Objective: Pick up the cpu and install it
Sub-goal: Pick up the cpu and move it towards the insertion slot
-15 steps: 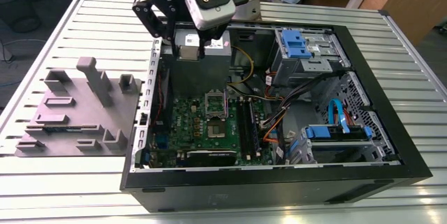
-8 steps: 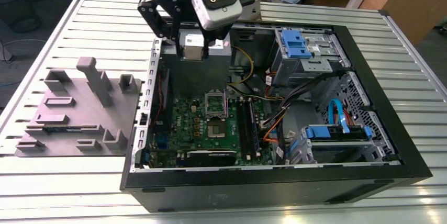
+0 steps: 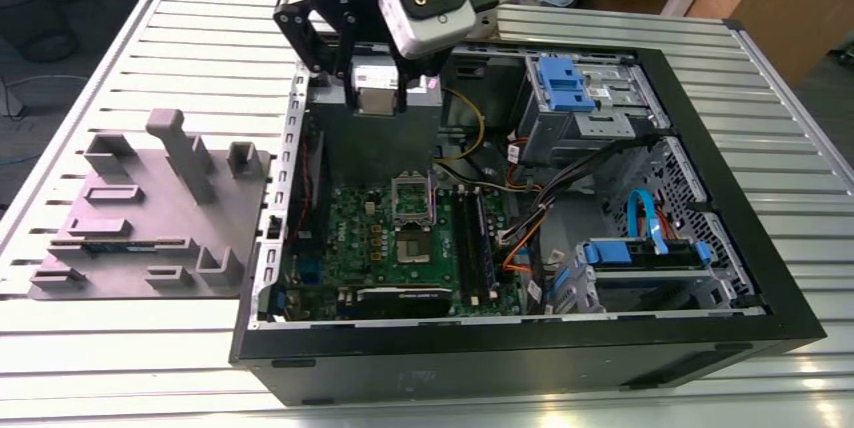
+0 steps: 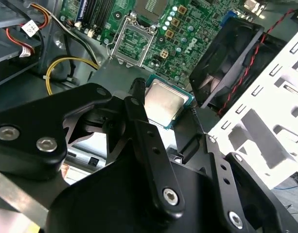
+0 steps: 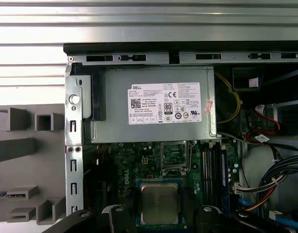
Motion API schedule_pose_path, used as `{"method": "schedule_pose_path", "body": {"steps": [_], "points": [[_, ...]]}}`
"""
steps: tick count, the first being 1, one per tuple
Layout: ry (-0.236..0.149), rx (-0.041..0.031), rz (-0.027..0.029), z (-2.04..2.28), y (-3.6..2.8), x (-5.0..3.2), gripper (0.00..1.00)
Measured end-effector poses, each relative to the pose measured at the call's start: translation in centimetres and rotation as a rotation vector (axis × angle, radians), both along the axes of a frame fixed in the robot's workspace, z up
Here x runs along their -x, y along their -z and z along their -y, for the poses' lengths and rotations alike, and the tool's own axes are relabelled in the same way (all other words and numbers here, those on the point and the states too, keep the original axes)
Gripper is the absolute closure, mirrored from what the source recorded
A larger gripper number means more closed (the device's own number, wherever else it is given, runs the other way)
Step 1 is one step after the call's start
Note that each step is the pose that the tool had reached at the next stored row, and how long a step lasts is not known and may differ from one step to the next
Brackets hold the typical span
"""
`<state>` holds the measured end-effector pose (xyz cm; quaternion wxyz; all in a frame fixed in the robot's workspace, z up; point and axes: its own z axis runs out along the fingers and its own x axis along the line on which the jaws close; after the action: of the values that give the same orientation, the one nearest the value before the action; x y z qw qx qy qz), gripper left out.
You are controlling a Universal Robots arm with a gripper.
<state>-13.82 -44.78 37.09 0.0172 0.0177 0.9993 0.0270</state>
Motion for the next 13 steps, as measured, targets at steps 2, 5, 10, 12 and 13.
{"method": "schedule_pose_path", "body": {"steps": [2,5,10,12,13], "points": [[0.000,0.0000,0.0000,0.00,0.00,-0.17,0.52],[0.000,0.0001,0.0000,0.00,-0.01,-0.38,0.52],[0.000,0.0001,0.0000,0.00,0.00,-0.77,0.52],[0.000,0.0000,0.0000,0.00,0.00,-0.94,0.52],[0.000,0.0000,0.0000,0.00,0.00,-1.02,0.52]]}}
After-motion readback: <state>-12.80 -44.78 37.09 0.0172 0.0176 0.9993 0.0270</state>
